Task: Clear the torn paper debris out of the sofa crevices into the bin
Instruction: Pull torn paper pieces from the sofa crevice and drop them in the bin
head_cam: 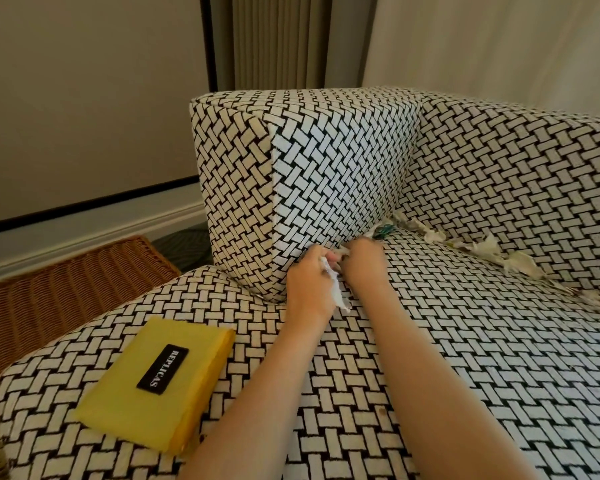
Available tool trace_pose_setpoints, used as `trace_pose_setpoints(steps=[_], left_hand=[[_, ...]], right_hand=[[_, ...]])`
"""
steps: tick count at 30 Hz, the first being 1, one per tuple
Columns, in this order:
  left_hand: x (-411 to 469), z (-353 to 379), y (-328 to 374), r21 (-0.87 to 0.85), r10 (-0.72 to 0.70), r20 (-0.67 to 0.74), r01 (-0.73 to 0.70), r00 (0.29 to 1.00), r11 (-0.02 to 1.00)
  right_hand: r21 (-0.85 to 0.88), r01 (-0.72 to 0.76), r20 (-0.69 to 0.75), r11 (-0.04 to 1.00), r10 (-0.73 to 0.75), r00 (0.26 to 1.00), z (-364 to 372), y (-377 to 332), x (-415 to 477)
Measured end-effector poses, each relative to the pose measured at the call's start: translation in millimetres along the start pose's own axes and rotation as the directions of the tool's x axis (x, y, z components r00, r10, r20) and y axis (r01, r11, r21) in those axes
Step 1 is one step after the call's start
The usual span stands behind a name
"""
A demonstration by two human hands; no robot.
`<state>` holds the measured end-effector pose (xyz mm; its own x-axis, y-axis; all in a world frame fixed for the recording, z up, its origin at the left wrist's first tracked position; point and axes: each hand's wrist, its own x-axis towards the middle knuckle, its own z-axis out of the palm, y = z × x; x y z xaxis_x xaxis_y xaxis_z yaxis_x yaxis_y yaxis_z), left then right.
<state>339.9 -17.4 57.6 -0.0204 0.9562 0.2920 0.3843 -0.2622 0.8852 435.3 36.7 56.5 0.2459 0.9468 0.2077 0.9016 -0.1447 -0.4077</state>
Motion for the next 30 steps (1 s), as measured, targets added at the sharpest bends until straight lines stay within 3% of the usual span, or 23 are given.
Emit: trace_pose_setpoints(steps=[4,12,18,21,27,30], left_hand=[[-6,-4,4,0.189,0.072,0.030,-0.077,0.997,0.979],[3,2,6,0.261,-0.096,0.227,0.034,0.969,0.965],[10,9,3,0.215,-0.114,0.178,0.074,0.977,0.974],[9,9,4,0.127,-0.106,0.127,0.090,0.986,0.988],[12,0,12,-0.069,-0.097,0.084,0.103,0.992,0.992],[18,-8,27,-0.127,-0.152,0.158,0.173,0.976,0.977]], right_hand=[[0.092,0.022,-0.039,0.996,-0.019,0.999,-1,3,-1],[0.283,0.075,-0.028,0.956,-0.070,0.997,-10,9,-5],[0.553,0.033,0.040,0.833,-0.066,0.997,-14,14,-8],[0.610,0.013,0.061,0.792,-0.063,0.996,-19,14,-10],[0.726,0.092,-0.030,0.682,-0.102,0.994,-49,1,-14],[0.719,0.088,-0.010,0.689,-0.117,0.993,-53,-5,-16]])
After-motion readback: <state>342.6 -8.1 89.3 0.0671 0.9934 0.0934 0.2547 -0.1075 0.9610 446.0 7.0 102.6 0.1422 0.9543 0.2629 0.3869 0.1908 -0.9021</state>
